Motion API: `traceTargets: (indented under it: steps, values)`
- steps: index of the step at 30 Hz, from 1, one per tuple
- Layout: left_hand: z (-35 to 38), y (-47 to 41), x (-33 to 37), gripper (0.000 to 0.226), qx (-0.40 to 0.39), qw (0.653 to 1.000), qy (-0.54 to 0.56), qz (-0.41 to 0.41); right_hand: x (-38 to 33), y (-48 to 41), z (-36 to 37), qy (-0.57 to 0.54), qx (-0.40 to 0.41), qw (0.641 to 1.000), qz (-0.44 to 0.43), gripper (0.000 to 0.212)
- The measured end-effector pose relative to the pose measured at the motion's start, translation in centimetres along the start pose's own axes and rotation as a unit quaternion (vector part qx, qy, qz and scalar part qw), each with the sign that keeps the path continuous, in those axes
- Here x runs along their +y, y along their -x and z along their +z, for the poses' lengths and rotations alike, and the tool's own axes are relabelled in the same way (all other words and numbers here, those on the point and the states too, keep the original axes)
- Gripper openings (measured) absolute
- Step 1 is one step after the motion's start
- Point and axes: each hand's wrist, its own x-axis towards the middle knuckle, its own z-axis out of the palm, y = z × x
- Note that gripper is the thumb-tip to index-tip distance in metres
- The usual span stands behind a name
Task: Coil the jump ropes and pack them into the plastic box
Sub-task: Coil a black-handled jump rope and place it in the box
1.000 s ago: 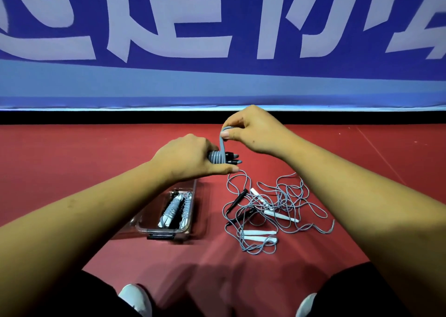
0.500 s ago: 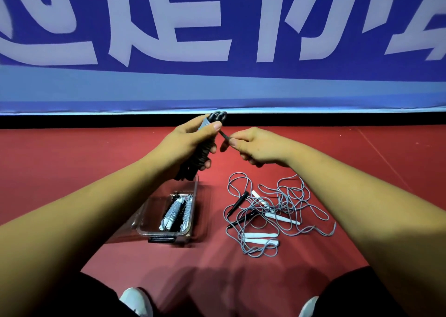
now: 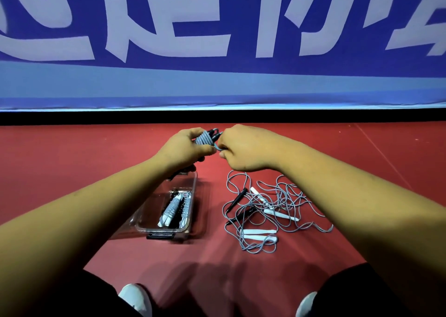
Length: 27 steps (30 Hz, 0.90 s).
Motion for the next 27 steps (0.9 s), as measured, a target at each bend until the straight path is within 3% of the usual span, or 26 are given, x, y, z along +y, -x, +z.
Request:
traceTargets:
  steps: [3,6,8,10,14,20,27]
  values:
    - [0.2,0.2,0.1,0.015,-0.019,0.982,-0.175,0.065,0.0,0.3,0.0,0.067,0.034,0.997,-0.015,0.018]
    - [0.2,0.8,0.9,0.019,-0.128,0.953,-0.254,0.107,0.1,0.6,0.5,0.118,0.084,0.989,-0.025,0.024]
    - [-0.2,0.8,1.4,0.022,-0.15,0.933,-0.293,0.143,0.2,0.4,1.1,0.131,0.12,0.984,-0.012,0.026]
    - [-1.0,0.8,1.9,0.02,-0.153,0.93,-0.288,0.169,0.4,-0.1,1.4,0.074,0.125,0.989,0.013,0.025]
    - [-1.7,1.2,2.4,0.019,-0.159,0.929,-0.26,0.212,0.8,-0.2,1.1,-0.174,0.109,0.978,0.02,0.02]
    - [-2.9,2.2,2.8,0.032,-0.1,0.937,-0.191,0.275,0.0,-0.2,-0.1,-0.42,0.124,0.898,0.047,0.025]
    - [-3.9,3.7,4.5,0.032,-0.136,0.953,-0.077,0.26,0.2,-0.1,-0.1,-0.669,0.079,0.733,0.09,0.019]
